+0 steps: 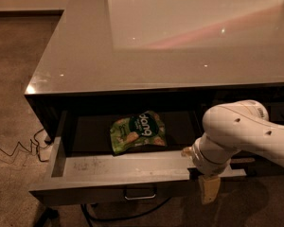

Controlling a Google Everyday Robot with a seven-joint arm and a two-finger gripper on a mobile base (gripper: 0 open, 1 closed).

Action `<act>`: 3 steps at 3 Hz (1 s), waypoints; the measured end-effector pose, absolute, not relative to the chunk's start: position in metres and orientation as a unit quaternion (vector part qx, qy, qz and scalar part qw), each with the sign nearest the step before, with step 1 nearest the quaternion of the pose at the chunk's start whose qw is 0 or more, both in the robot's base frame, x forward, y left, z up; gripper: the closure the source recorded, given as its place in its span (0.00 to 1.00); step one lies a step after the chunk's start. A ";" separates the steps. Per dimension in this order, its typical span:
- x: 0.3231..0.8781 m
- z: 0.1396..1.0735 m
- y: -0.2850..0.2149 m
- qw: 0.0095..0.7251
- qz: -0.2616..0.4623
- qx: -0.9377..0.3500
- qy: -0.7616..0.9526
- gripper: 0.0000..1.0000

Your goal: Open top drawer

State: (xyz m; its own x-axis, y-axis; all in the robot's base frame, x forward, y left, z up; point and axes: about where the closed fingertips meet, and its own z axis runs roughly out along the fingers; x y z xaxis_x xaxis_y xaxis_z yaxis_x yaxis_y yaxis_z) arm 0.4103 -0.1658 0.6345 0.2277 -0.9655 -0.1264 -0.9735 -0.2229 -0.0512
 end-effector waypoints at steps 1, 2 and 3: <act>0.408 0.656 -0.159 0.080 0.021 -0.792 0.605 0.00; 0.408 0.688 -0.155 0.120 0.009 -0.800 0.588 0.00; 0.417 0.720 -0.156 0.163 0.012 -0.806 0.569 0.00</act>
Offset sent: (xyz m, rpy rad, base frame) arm -0.0036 0.0148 0.0960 0.1365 -0.2085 0.1251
